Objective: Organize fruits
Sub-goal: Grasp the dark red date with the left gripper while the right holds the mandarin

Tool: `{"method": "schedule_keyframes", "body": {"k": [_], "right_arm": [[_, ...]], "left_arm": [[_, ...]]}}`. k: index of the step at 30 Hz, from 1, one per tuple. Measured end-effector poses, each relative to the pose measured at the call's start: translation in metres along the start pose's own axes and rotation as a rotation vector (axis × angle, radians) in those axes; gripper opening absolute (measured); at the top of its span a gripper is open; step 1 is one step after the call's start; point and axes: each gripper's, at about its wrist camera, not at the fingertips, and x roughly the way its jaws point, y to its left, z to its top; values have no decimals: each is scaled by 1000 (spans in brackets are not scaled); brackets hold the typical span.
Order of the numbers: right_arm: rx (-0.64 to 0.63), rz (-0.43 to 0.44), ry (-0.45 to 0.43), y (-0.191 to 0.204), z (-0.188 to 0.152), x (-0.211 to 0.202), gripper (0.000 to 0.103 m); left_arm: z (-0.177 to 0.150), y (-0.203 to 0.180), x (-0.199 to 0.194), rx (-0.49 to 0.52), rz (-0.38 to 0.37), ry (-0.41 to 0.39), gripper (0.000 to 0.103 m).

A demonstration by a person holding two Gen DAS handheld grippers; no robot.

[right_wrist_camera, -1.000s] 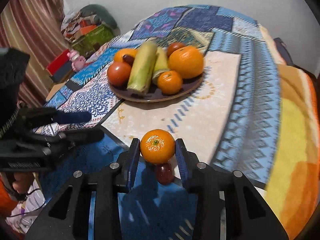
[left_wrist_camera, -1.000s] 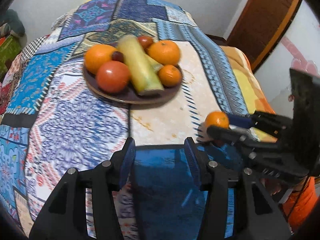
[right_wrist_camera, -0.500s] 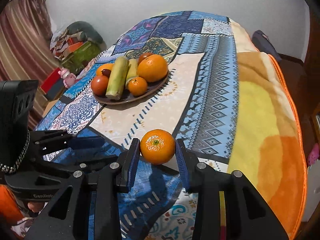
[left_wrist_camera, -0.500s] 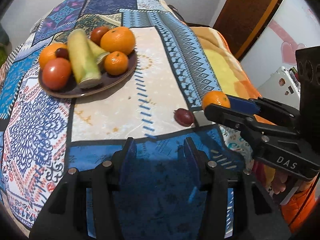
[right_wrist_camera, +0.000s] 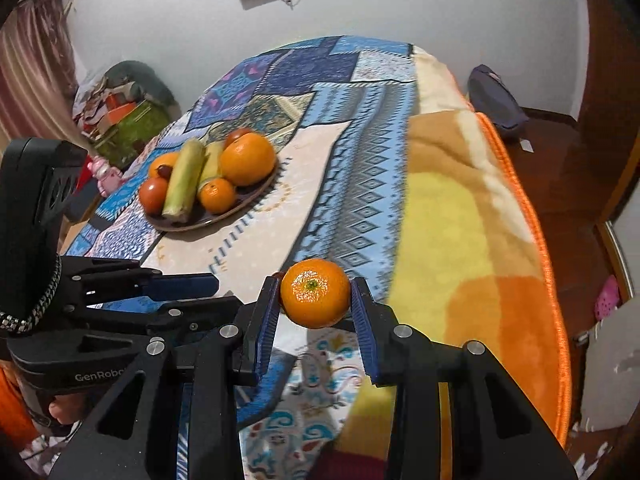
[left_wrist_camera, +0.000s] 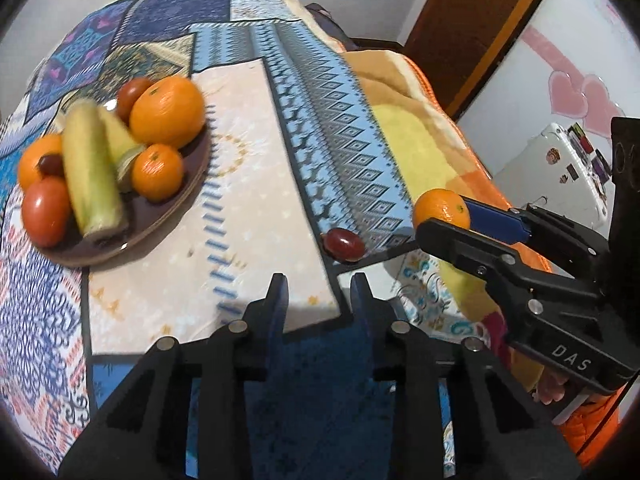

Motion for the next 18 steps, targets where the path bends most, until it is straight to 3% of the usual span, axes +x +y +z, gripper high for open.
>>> {"method": "schedule_keyframes", "body": {"k": [18], "right_arm": [[63,-25,-33,-32,1,-3,33]], "left_arm": [[36,-28,39,50,-5,27,32]]}}
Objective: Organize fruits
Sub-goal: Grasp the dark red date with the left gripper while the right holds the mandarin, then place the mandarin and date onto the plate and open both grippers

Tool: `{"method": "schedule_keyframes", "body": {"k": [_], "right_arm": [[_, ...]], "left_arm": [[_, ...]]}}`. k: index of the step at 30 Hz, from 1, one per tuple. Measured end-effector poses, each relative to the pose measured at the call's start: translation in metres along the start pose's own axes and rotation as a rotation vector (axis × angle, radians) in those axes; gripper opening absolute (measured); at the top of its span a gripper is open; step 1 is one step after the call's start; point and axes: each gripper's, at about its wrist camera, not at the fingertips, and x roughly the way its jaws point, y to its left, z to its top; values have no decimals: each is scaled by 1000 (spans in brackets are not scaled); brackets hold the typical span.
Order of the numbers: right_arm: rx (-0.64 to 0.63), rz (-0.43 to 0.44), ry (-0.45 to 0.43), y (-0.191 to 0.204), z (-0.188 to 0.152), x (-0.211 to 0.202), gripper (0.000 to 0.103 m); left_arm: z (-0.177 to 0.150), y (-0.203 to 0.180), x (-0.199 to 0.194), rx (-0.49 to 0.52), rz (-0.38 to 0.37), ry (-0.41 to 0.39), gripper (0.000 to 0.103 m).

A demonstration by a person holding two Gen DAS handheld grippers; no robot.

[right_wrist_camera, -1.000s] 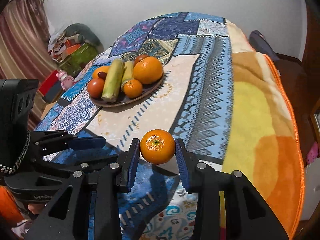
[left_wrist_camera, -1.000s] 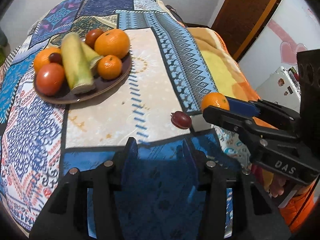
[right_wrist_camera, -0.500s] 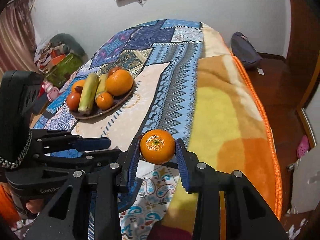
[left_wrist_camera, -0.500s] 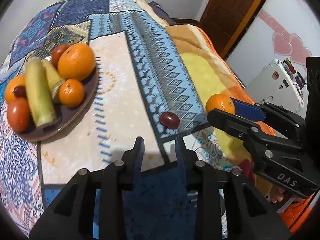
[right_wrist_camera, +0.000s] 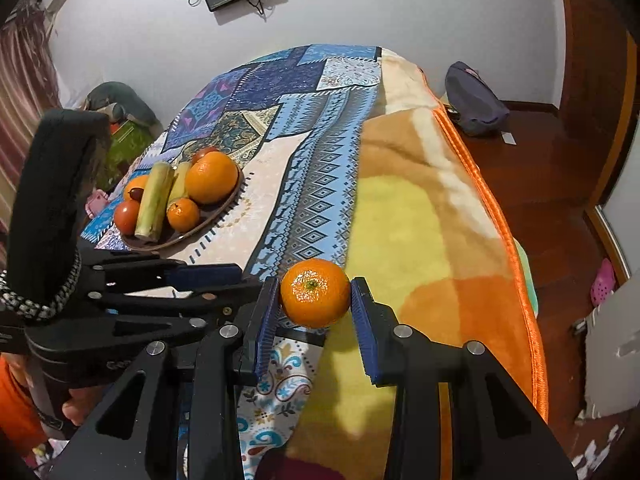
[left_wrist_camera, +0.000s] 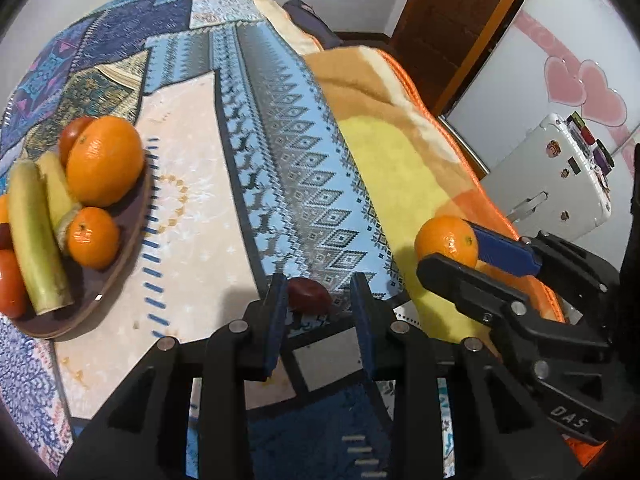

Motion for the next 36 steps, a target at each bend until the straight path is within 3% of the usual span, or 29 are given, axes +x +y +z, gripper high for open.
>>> {"method": "schedule_keyframes", "body": {"k": [2,4,11,16,28,36], "right_arm": [[4,3,2,-2,-1,1,33],[8,4,6,-4,-1,3,33],[9,13,10,-3,-1,4,33],[-16,22,2,10,4,-1,33],[-149,91,-40,86,35,9,33],[-217,145,-39,135,56,37,33]], "left_arm": [[-1,0,6,0,7,10,31],[-2,4,14,-17,-11,32,23],[-7,13,4,-27,-17,8,22],[-18,28,-26,-29,21,-44,22],[-37,120,-122,-167,124,-211,22],[-40,171,-147,-232,185,-260,22]]}}
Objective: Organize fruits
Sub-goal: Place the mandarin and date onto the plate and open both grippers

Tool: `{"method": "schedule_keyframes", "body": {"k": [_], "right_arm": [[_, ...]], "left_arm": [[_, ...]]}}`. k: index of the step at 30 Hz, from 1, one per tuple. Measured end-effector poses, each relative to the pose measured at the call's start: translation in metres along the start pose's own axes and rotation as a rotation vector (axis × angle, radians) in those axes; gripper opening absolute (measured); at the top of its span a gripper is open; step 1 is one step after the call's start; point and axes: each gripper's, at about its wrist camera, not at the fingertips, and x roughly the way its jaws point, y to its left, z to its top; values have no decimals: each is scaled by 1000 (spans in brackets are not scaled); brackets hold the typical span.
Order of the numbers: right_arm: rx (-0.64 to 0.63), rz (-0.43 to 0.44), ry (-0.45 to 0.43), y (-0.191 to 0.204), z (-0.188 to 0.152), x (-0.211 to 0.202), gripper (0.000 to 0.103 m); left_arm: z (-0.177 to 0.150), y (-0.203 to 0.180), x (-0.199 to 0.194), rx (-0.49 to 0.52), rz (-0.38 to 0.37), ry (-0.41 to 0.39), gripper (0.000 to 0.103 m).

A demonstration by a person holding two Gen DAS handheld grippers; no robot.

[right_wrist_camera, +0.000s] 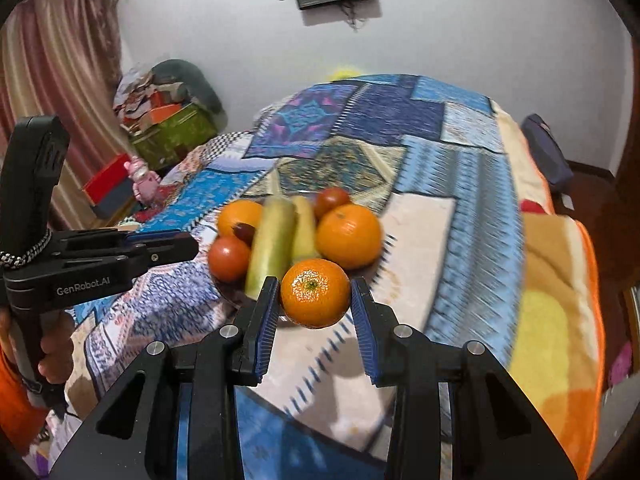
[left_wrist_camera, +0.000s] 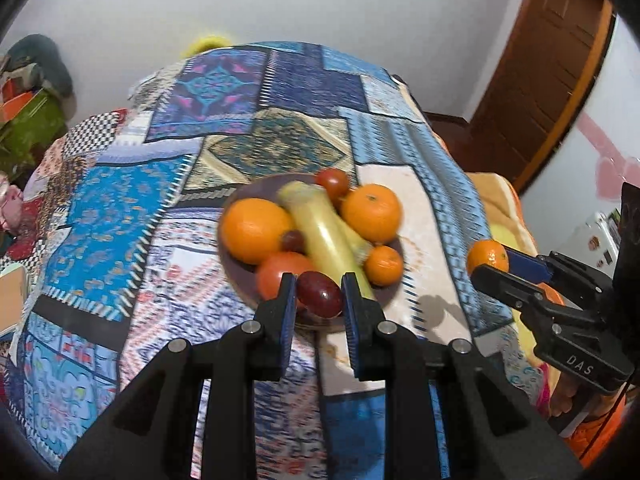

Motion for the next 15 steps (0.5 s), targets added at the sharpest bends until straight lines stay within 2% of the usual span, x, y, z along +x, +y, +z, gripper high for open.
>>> {"method": "schedule_keyframes", "body": {"k": [8,15], "right_arm": [[-28,17,23,12,18,35,33],[-23,16,49,4,26,60,33]], "left_arm": [[13,20,10,-14,26,-8,22],[31,21,30,-9,8,-9,22]]}}
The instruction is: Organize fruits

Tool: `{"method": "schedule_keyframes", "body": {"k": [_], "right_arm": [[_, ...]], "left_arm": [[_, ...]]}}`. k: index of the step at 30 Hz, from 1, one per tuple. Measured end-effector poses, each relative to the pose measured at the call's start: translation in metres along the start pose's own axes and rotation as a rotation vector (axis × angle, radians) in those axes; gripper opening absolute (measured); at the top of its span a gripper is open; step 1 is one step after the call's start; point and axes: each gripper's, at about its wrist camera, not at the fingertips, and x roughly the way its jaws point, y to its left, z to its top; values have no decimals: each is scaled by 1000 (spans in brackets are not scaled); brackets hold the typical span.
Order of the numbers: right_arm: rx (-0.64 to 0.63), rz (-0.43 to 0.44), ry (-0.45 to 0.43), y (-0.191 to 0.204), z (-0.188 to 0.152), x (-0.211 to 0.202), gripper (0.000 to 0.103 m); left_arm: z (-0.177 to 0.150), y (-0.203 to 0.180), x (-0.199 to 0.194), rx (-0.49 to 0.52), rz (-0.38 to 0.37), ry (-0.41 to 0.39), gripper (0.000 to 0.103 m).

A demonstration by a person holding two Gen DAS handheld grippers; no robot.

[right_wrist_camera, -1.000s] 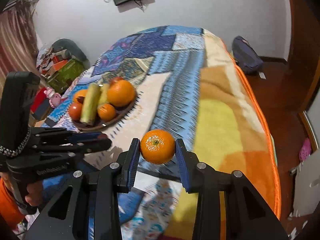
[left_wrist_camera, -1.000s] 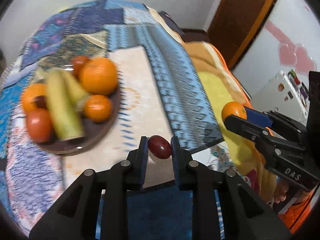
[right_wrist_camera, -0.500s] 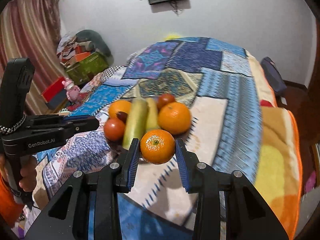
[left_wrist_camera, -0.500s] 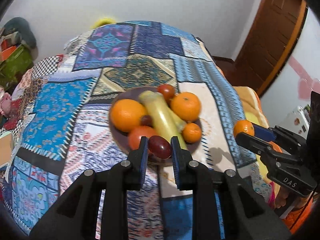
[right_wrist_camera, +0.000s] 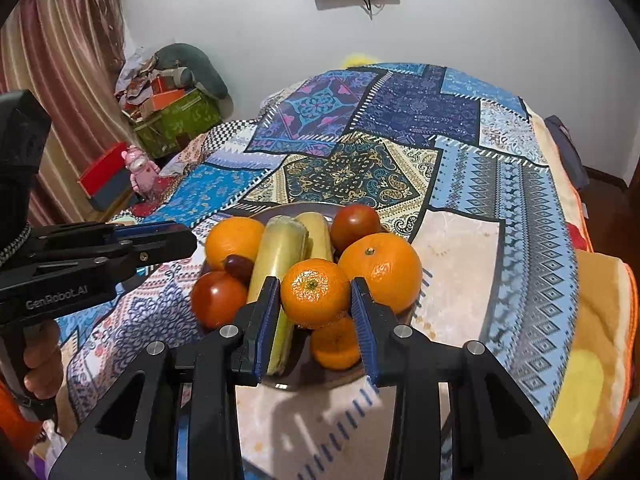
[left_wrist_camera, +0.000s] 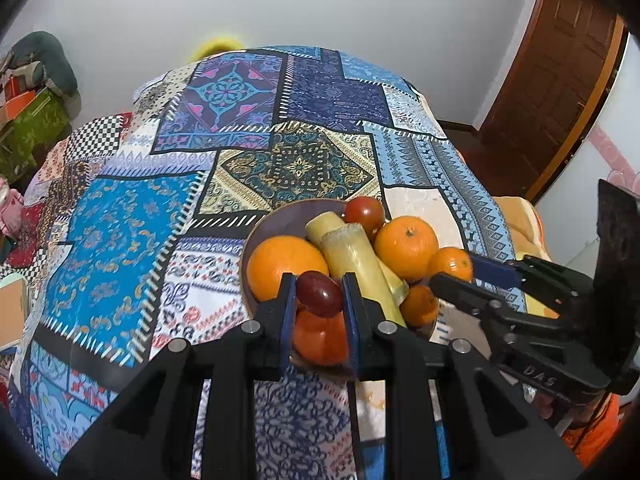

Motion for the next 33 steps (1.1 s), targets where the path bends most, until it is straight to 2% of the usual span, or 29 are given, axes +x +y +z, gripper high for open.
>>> {"method": "schedule_keyframes", "body": {"k": [8,13,17,24,27,33], "right_arm": [[10,1,25,-8,5,20,33],[14,7,32,-10,4,24,34],[38,27,39,-14,3,22,35],[35,4,-5,-12,4,-9,35],[28,-7,-49,-7,9,-33,35],[9,-26,-175,8,16,-98,35]], "left_arm": [[13,-3,30,-5,-3,20,22],[16,0,35,-24,8,17,22],[16,2,32,-34,1,16,27],[16,-1,-1,-31,2,-33,27],[14,-5,-30,-19,15,-87,27],[3,-19,-104,24,75,-242,27]]}}
